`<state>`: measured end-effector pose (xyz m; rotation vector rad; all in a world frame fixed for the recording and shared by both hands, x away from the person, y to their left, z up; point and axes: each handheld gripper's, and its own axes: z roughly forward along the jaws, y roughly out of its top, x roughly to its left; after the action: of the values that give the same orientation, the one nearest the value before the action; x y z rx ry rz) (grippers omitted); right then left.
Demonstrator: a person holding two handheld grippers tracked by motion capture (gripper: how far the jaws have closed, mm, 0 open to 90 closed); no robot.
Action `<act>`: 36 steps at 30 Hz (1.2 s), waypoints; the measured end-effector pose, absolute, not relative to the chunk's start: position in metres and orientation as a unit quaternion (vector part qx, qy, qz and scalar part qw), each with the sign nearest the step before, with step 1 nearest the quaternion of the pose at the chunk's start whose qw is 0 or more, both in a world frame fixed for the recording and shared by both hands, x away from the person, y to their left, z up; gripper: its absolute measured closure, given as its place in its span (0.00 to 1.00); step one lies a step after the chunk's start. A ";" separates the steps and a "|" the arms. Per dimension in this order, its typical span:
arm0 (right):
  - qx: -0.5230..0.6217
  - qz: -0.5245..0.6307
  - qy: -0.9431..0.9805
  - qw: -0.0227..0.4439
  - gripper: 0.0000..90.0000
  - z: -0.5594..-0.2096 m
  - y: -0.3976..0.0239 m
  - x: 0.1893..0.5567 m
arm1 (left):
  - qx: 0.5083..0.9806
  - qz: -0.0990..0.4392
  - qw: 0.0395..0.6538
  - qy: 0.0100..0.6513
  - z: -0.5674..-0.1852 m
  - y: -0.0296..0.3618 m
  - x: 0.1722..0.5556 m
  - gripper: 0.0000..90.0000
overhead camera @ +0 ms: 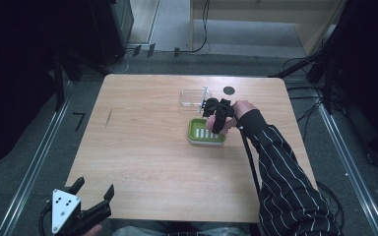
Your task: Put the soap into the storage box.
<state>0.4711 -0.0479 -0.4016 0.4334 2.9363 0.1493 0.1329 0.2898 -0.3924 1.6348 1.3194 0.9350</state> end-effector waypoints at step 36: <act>0.098 0.020 0.992 0.076 0.43 -0.443 -0.023 0.484 | 0.638 0.381 0.401 0.536 -0.392 0.295 0.122 0.16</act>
<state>0.4838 -0.0235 -0.4425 0.2925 2.9747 0.0597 0.1219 0.2953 -0.3922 1.6128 1.3553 0.9630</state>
